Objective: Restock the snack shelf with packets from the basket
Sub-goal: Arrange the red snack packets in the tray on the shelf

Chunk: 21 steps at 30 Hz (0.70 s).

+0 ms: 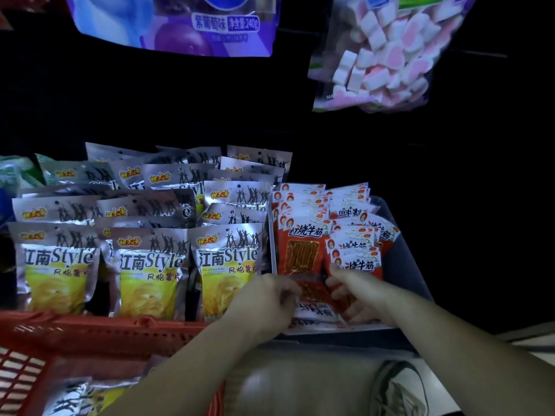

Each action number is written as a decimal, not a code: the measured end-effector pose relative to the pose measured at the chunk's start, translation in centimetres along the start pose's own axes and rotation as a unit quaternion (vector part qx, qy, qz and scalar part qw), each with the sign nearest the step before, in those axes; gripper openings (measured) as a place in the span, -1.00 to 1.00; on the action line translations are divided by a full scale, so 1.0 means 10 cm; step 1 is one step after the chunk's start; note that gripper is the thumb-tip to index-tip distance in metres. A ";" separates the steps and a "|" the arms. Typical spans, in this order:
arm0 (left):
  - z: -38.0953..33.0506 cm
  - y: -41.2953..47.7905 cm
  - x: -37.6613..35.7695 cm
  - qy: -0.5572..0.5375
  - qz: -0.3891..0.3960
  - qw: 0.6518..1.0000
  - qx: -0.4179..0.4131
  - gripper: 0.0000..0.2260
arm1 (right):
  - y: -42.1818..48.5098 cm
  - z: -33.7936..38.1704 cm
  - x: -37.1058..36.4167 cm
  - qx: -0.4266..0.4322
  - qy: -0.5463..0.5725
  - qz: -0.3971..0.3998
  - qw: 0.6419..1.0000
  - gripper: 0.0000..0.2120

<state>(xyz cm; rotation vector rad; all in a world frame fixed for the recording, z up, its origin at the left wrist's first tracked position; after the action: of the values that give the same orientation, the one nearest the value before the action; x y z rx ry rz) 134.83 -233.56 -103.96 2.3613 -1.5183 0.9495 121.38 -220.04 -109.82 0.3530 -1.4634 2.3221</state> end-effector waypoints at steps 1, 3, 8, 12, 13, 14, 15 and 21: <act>0.01 0.03 0.04 -0.014 -0.018 1.000 -0.002 -0.80 | 0.01 -0.01 0.02 0.005 -0.029 -0.005 1.000 -0.43; 0.01 0.09 0.14 -0.041 -0.055 0.998 -0.004 -0.81 | 0.05 0.05 0.12 0.033 -0.107 -0.040 0.993 -0.50; 0.04 0.28 0.36 -0.157 -0.121 0.980 0.011 -0.84 | 0.02 0.67 0.65 0.194 -0.215 -0.273 0.918 -0.96; 0.16 0.35 0.42 -0.225 -0.143 0.963 0.031 -0.83 | 0.01 1.19 0.79 0.240 -0.252 -0.358 0.867 -0.53; 0.18 0.36 0.43 -0.229 -0.144 0.962 0.030 -0.83 | 0.10 1.24 0.74 0.227 -0.255 -0.335 0.878 -0.46; 0.19 0.36 0.43 -0.223 -0.143 0.964 0.028 -0.84 | 0.16 1.25 0.68 0.210 -0.262 -0.308 0.890 -0.46; 0.19 0.36 0.41 -0.202 -0.137 0.969 0.024 -0.85 | 0.22 1.25 0.62 0.196 -0.281 -0.293 0.893 -0.50; -0.10 0.26 -0.15 -0.057 0.066 0.996 -0.008 -0.82 | 0.03 1.19 0.74 0.207 -0.305 -0.373 0.852 -0.95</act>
<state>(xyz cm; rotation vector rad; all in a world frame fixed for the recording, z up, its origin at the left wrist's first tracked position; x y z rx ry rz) 131.78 -233.17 -104.57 2.3649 -1.7349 0.8385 114.73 -229.62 -102.04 1.5822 -0.7554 1.8817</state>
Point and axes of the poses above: each hand's wrist, its own y-axis towards the middle knuckle, its own x-axis out of the back of the hand, z = x × y, the point moved 10 cm from there along y, towards the middle knuckle, and after that the axes turned 9 degrees about -y, right-handed, at the moved point
